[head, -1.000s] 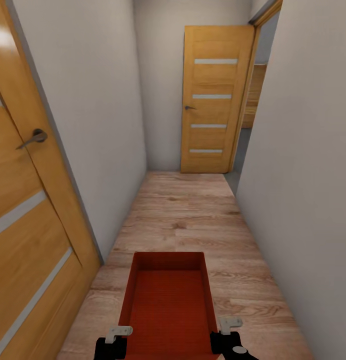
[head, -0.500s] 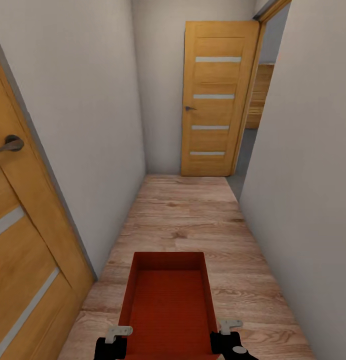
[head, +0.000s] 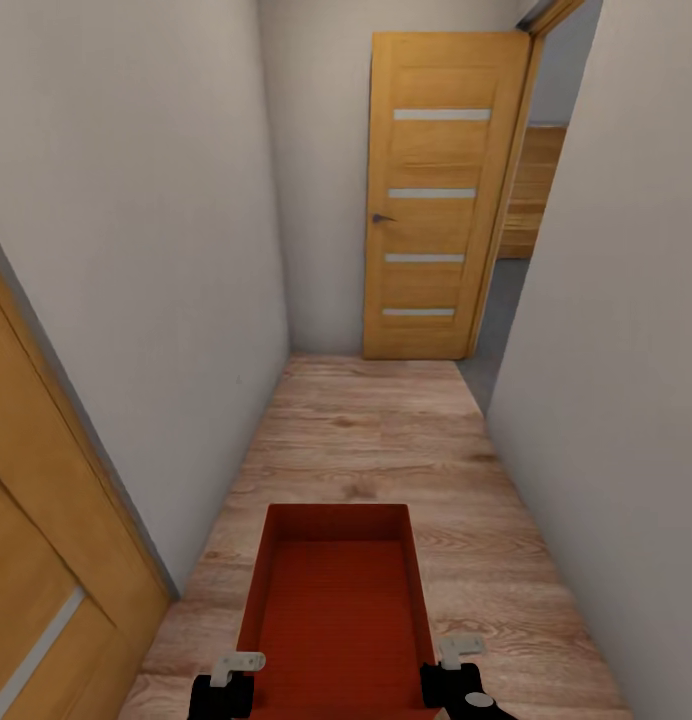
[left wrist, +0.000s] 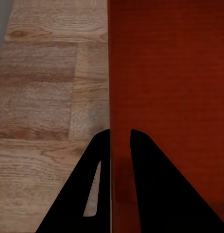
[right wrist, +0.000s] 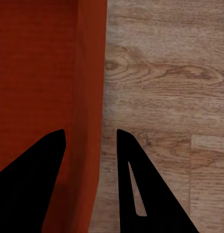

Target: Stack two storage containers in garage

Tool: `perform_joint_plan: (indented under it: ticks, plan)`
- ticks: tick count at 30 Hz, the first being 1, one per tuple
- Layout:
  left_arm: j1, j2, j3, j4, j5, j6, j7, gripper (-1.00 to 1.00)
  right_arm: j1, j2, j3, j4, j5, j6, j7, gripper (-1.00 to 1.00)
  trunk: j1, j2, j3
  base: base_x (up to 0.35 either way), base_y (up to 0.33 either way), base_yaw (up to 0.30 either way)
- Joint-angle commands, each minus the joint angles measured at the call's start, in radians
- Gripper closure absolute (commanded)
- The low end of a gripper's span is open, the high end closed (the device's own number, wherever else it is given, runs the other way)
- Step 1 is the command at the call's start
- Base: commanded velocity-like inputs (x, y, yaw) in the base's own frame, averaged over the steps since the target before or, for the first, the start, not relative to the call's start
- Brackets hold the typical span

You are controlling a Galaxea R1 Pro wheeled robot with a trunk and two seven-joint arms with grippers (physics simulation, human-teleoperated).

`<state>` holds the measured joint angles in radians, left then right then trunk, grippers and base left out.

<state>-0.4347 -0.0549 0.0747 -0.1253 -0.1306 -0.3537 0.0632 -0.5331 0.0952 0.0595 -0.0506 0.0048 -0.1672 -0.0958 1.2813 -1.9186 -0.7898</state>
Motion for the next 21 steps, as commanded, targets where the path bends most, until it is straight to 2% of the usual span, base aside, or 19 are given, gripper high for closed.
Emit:
perform_joint_plan:
  ticks: [1, 12, 21]
  plan:
    - [-0.001, 0.000, 0.031, -0.001, -0.012, -0.004, 0.014, 1.00, -0.001, 0.000, -0.001, 0.001, -0.003, -0.003, -0.009, 1.00, 0.000, 0.000, -0.001, 0.345, 0.000, 0.000]
    - [-0.001, 0.000, 0.031, -0.001, -0.012, -0.004, 0.014, 1.00, -0.001, 0.000, -0.001, 0.001, -0.003, -0.003, -0.009, 1.00, 0.000, 0.000, -0.001, 0.345, 0.000, -0.005]
    - [-0.001, 0.000, 0.030, -0.001, -0.012, -0.004, 0.014, 1.00, -0.001, 0.000, -0.001, 0.001, -0.003, -0.003, -0.009, 1.00, 0.000, 0.000, -0.001, 0.345, 0.000, -0.131]
